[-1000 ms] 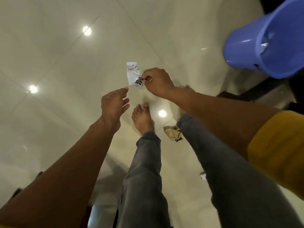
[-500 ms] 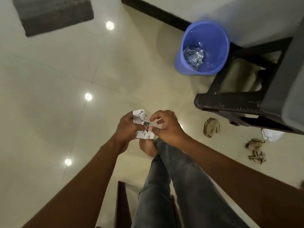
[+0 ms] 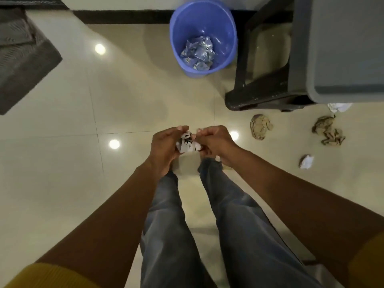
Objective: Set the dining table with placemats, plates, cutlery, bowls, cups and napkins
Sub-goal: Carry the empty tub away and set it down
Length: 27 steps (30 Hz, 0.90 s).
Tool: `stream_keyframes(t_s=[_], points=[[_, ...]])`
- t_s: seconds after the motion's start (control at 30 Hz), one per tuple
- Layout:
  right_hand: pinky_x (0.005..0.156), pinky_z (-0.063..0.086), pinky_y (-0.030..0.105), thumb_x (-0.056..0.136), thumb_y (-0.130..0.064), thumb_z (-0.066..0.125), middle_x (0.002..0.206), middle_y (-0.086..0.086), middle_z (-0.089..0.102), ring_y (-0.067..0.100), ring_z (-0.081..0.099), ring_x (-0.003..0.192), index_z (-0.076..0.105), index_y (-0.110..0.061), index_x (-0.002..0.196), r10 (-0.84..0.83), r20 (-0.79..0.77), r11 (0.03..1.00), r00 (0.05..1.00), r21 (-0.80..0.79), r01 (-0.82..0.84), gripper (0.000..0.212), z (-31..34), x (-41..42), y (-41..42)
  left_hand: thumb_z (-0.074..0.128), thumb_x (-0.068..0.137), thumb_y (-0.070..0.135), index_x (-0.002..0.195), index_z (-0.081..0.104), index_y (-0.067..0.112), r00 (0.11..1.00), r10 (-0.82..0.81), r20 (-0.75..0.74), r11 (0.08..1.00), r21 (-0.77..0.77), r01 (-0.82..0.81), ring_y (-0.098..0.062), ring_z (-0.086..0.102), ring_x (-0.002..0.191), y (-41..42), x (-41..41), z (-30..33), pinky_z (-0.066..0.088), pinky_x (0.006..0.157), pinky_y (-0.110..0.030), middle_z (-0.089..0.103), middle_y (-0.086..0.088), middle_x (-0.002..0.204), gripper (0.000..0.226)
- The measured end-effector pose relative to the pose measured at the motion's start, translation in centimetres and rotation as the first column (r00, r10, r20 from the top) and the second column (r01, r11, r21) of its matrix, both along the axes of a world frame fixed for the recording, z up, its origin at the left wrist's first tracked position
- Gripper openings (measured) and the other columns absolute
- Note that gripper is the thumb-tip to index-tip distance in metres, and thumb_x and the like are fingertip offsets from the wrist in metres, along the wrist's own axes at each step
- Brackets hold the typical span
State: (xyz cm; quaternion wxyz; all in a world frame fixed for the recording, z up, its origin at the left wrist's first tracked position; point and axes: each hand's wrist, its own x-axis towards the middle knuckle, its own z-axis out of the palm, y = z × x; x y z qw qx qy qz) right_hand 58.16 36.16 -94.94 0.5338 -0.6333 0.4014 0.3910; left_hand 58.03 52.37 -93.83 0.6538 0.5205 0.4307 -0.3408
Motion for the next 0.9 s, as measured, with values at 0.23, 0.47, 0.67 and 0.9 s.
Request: stream_keyframes(t_s=[0.23,0.47,0.67,0.9], points=[[0.066,0.062,0.032,0.087,-0.021,0.083,0.096,0.015,0.078,0.026,0.075,0.085,0.074,-0.002,0.102,-0.322,0.035,0.947,0.946,0.013,0.322,0.026,-0.7,-2.6,1.2,0.072,0.096,0.005,0.131,0.063,0.007,0.973,-0.223,-0.058,0.974,-0.052,0.22,-0.038,0.075,0.101,0.8,1.4,-1.1,0.065,0.065,-0.041,0.067,-0.021,0.126,0.036],[0.06,0.06,0.028,0.087,-0.024,0.083,0.09,0.01,0.079,0.021,0.076,0.081,0.074,-0.009,0.093,-0.544,0.031,0.839,0.839,-0.006,0.544,0.019,-1.7,-7.5,2.3,0.076,0.093,0.007,0.121,0.071,0.002,0.819,-0.572,-0.048,0.816,-0.139,0.562,-0.034,0.076,0.103,1.1,1.3,-2.3,0.064,0.08,-0.041,0.076,-0.019,0.114,0.029],[0.063,0.061,0.029,0.089,-0.041,0.08,0.092,0.007,0.079,0.02,0.076,0.076,0.071,-0.009,0.103,-0.751,0.005,0.659,0.66,-0.052,0.751,0.036,-3.7,-14.3,0.5,0.077,0.091,0.003,0.121,0.072,0.004,0.603,-0.795,-0.073,0.607,-0.097,0.789,-0.034,0.077,0.098,-3.0,-0.1,-4.1,0.065,0.075,-0.043,0.078,-0.016,0.109,0.03],[0.084,0.063,0.046,0.087,-0.034,0.082,0.096,0.005,0.075,0.024,0.074,0.085,0.074,-0.012,0.107,-0.743,-0.054,0.642,0.667,-0.337,0.688,0.032,-12.4,-22.8,-3.3,0.077,0.091,0.005,0.115,0.074,0.008,0.408,-0.911,-0.06,0.406,0.046,0.913,-0.03,0.078,0.091,-7.6,-3.1,-8.1,0.066,0.072,-0.043,0.078,-0.015,0.104,0.025]])
